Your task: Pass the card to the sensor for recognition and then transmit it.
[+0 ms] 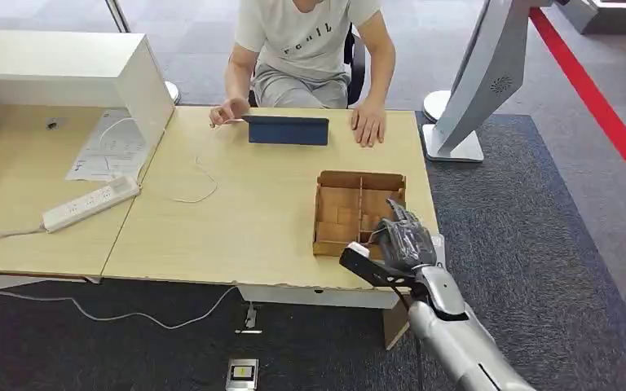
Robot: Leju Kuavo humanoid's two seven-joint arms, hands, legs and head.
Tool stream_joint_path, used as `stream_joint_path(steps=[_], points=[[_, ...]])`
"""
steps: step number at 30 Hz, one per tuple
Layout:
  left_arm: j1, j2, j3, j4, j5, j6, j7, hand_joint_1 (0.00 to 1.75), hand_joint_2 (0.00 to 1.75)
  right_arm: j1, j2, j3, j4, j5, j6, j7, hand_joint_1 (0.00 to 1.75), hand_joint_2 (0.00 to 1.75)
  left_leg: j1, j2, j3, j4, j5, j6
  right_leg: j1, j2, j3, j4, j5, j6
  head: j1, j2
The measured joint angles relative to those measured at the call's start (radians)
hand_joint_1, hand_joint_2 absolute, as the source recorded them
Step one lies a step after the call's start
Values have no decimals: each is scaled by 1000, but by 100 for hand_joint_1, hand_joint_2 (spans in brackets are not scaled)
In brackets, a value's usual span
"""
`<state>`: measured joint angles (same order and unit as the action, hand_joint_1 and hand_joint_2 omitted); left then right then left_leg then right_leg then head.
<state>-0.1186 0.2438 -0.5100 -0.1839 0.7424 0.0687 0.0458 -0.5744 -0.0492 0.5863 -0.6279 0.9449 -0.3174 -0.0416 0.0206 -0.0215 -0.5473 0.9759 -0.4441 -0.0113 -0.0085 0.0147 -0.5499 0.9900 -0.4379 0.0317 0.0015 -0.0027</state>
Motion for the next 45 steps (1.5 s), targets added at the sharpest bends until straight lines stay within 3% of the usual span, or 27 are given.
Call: stream_joint_path(steps=[15, 45], points=[[-1, 0, -23, 0, -4, -3, -12, 0, 175, 11, -2, 0, -1, 15, -14, -1, 175, 175, 0, 0, 0, 0, 0, 0, 0, 0, 0, 0, 0, 0, 0, 0], [-2, 0, -44, 0, -13, -4, -4, 0, 175, 24, 2, 3, 18, -2, -73, -67, 175, 175, 0, 0, 0, 0, 0, 0, 0, 0, 0, 0, 0, 0, 0, 0]])
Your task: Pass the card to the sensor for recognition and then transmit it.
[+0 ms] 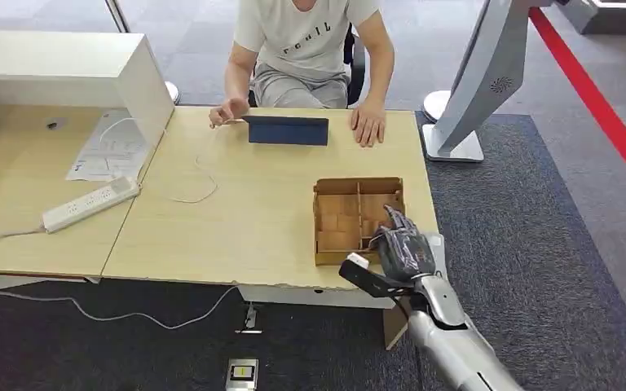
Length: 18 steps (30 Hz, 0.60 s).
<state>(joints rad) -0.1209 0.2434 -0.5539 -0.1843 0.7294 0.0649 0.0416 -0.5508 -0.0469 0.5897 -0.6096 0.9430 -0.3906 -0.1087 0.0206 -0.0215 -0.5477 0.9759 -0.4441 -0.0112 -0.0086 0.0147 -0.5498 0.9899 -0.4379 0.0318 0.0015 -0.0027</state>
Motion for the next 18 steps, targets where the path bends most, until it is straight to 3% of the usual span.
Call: stream_joint_path(steps=[10, 18], points=[[0, 0, -7, 0, -1, 0, -5, 0, 175, -127, -7, 3, -91, 34, 59, 11, 175, 175, 0, 0, 1, 0, 0, 0, 0, 0, 0, 0, 1, 0, 0, 0], [0, 0, -24, 0, -2, -8, -11, 0, 175, -115, -33, 4, -209, 34, 85, 34, 175, 175, 0, 0, 0, 0, 0, 0, 0, 0, 0, 0, 0, 0, 0, 0]])
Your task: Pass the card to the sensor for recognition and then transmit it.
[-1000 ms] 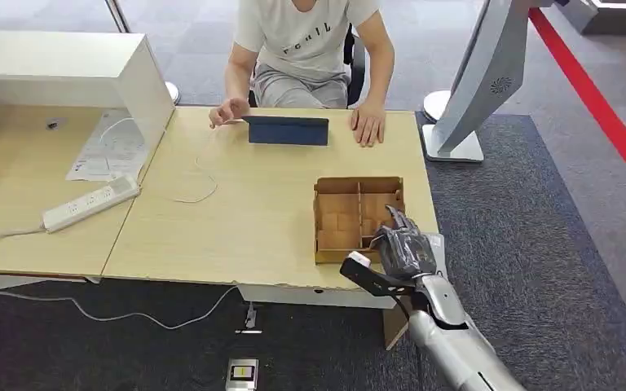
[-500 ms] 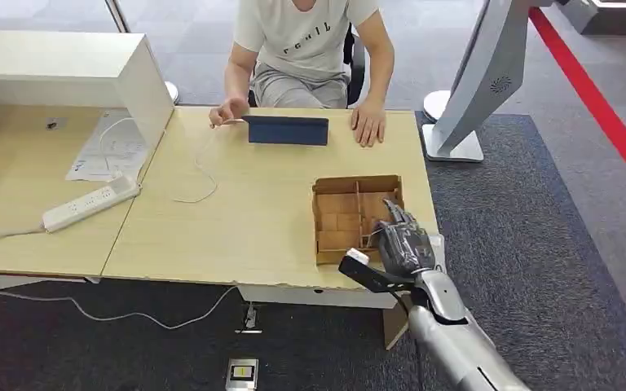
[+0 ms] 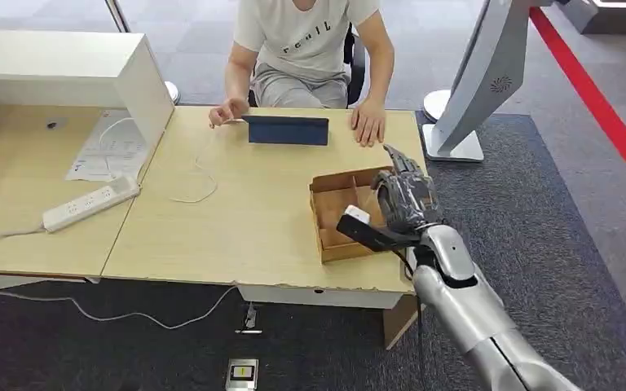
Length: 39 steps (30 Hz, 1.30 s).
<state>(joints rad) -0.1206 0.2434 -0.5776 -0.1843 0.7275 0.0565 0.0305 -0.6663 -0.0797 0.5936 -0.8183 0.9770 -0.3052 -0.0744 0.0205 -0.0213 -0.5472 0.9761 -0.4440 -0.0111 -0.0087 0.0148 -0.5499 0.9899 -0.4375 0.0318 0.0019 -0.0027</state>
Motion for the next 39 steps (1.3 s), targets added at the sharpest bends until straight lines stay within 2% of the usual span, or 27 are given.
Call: stream_joint_path(steps=[8, 13, 18, 24, 33, 39], points=[[0, 6, -6, 0, -5, -6, -11, 0, 175, -9, -8, 1, -28, 19, -18, -12, 175, 175, 0, 0, 0, 0, 0, 0, 0, 0, 0, 0, 0, 0, 0, 0], [-2, 8, -22, 0, -22, -20, -33, 0, 175, -146, 36, 6, 67, 88, -52, -25, 175, 175, 0, 0, 0, 0, 1, 0, 0, 0, 0, 1, 1, -1, 0, 0], [-2, 7, -39, 0, -37, -32, -50, 0, 175, -284, 84, 13, 177, 165, -63, 3, 175, 175, 0, -1, -1, 0, 1, 0, 0, 0, 0, 1, 1, -1, 0, 0], [-2, 6, -64, 0, -39, -45, -60, 0, 175, -396, 97, 23, 280, 207, -50, 37, 175, 175, 0, -1, -1, 0, 1, 0, 0, 0, -1, 1, 1, -1, 0, 0], [-2, 8, -81, 0, -37, -54, -22, 0, 175, -433, 111, 29, 358, 227, -48, 50, 175, 175, 0, -1, -1, 0, 1, 0, 0, 0, -1, 1, 1, -1, 0, 0], [-2, 8, -84, 0, -36, -54, -25, 0, 175, -433, 114, 34, 391, 232, -49, 51, 175, 175, 0, -1, -1, 0, 1, 0, 0, 0, -1, 1, 1, -1, 0, 0]])
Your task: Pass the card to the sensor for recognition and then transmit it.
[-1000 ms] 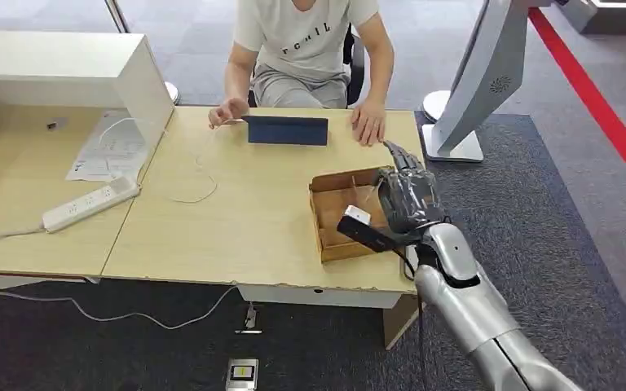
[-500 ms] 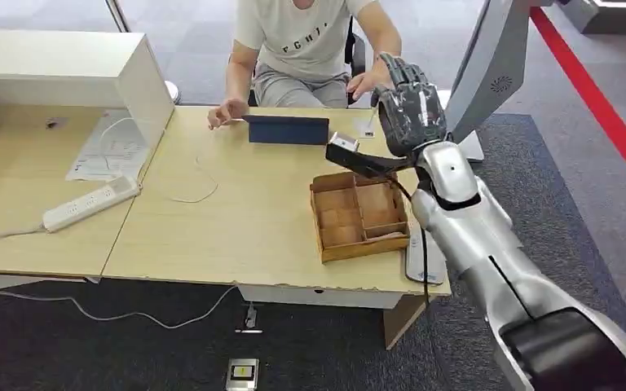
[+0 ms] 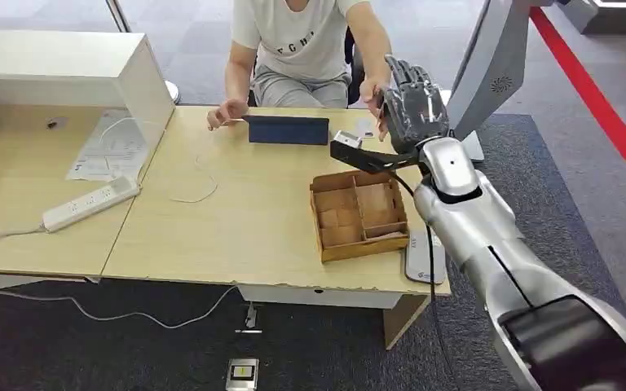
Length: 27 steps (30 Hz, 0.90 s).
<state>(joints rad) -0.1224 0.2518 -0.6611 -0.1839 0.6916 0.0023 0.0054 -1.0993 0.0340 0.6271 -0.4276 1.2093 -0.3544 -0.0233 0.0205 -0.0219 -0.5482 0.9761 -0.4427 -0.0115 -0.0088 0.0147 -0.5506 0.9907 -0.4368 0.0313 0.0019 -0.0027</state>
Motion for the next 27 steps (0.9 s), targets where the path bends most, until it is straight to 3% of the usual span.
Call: stream_joint_path(steps=[2, 3, 4, 8, 14, 18, 22, 27], points=[[0, 0, -5, 0, 0, 0, -7, 0, 175, 0, 0, 2, 8, 2, 0, 0, 175, 175, 0, 0, 0, 0, 0, 0, 0, 0, 0, 0, 0, 0, 0, 0], [0, 0, -7, 0, 0, 0, -8, 0, 175, 0, 0, 3, 11, 2, 0, 0, 0, 175, 0, 0, 0, 0, 0, 0, 0, 0, 0, 0, 0, 0, 0, 0], [0, 0, -10, 0, 0, 0, -10, 0, 175, 0, 0, 3, 16, 2, -2, 0, 0, 0, 0, 0, 0, 0, 0, 0, 0, 0, 0, 0, 0, 0, 0, 0], [0, 0, -16, 0, 1, -4, -16, 0, 175, 0, -1, 5, 27, 3, -19, -52, 0, 0, 0, 0, 0, 0, 0, 0, 0, 0, 0, 0, 0, 0, 0, 0], [0, 0, -17, 0, 20, -3, 3, 0, 175, 3, -5, 13, 42, 71, -19, -38, 0, 0, 0, 0, 0, 0, 0, 0, 0, 0, 0, 0, 0, 0, 0, 0], [2, 1, -17, 1, 38, -2, 35, 0, 175, -10, -47, 13, 47, 58, 13, -55, 0, 0, 0, 0, 0, 1, 0, 0, 0, 0, 0, 0, 0, 0, 0, 0], [4, 7, -17, 2, 55, -3, 59, 0, 175, -31, -138, 0, 55, 43, 36, -57, 0, 0, -1, -1, 1, 1, 0, 0, -1, -1, 0, -1, 0, 1, 0, 0], [12, 17, -17, 6, 71, -2, 87, 0, 175, -24, -349, -48, 73, -20, 67, -69, 0, 0, -2, -5, 0, 2, -1, 3, -2, -4, 3, -5, 0, 3, 0, 0]])
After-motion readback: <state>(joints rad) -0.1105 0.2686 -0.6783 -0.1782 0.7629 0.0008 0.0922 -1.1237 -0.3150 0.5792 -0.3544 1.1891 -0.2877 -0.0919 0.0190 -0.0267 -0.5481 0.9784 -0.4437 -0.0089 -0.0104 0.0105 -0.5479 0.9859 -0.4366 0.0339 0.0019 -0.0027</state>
